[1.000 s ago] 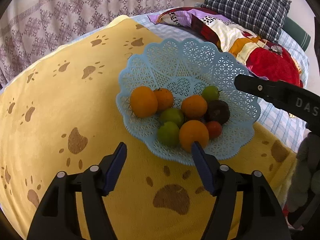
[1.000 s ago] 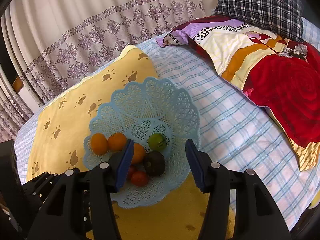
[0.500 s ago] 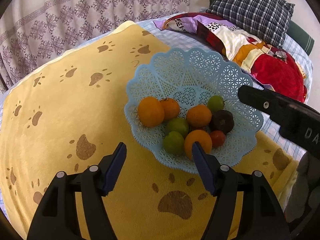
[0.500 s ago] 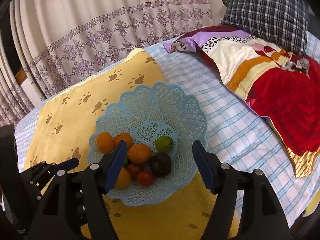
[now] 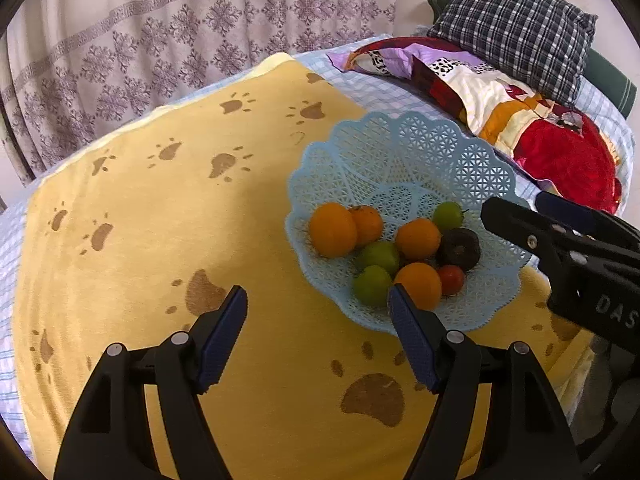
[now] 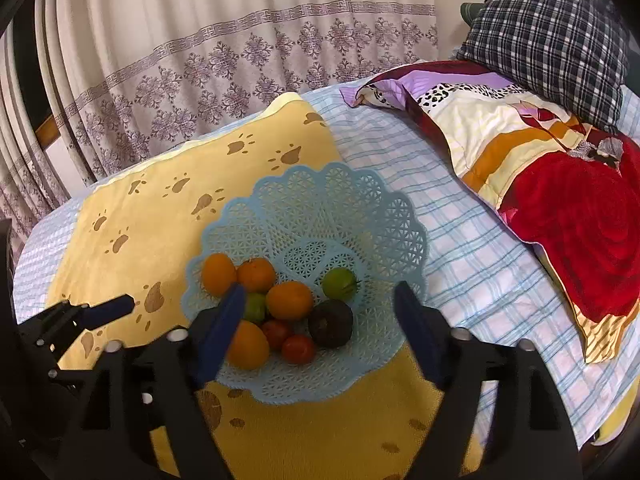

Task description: Organize fruits

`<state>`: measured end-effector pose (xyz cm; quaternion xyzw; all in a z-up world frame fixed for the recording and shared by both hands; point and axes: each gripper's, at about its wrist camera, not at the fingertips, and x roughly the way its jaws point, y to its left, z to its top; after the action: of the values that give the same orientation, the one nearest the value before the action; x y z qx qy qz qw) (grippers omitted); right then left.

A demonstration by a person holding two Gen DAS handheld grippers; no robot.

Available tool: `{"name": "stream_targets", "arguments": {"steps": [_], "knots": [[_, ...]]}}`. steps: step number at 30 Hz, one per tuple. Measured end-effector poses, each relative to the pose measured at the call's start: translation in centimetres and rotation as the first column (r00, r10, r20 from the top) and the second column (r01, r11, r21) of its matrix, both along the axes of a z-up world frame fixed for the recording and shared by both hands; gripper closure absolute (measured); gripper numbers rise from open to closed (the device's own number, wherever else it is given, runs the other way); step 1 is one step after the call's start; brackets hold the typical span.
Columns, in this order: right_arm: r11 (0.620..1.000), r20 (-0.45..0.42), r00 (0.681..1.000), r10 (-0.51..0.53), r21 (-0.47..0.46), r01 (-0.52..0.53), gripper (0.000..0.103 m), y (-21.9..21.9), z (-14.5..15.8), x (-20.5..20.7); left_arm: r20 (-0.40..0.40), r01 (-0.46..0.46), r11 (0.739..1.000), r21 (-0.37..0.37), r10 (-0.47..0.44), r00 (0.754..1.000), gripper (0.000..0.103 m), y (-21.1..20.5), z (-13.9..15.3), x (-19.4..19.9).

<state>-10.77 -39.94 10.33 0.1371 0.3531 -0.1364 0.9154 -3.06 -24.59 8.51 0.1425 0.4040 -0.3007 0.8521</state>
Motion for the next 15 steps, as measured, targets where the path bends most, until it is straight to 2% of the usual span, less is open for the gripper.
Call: {"name": "stream_targets", "arguments": {"steps": [2, 4, 5, 15], "knots": [[1.000, 0.001, 1.000, 0.003, -0.021, -0.003, 0.018, 0.3, 0.1, 0.0, 0.011, -0.007, 1.000, 0.006, 0.007, 1.000, 0.030, 0.2, 0.2, 0.0], [0.999, -0.005, 1.000, 0.004, -0.044, -0.005, 0.011, 0.5, 0.2, 0.0, 0.021, -0.017, 1.000, 0.013, 0.017, 1.000, 0.021, 0.4, 0.4, 0.0], [0.999, -0.006, 1.000, 0.005, -0.050, -0.005, 0.007, 0.6, 0.2, 0.0, 0.029, -0.021, 1.000, 0.015, 0.021, 0.999, 0.020, 0.5, 0.5, 0.0], [0.997, -0.008, 1.000, 0.001, -0.076, -0.001, 0.007, 0.8, 0.4, -0.1, 0.086, -0.048, 0.998, 0.044, 0.044, 0.995, 0.020, 1.2, 1.0, -0.6]]}}
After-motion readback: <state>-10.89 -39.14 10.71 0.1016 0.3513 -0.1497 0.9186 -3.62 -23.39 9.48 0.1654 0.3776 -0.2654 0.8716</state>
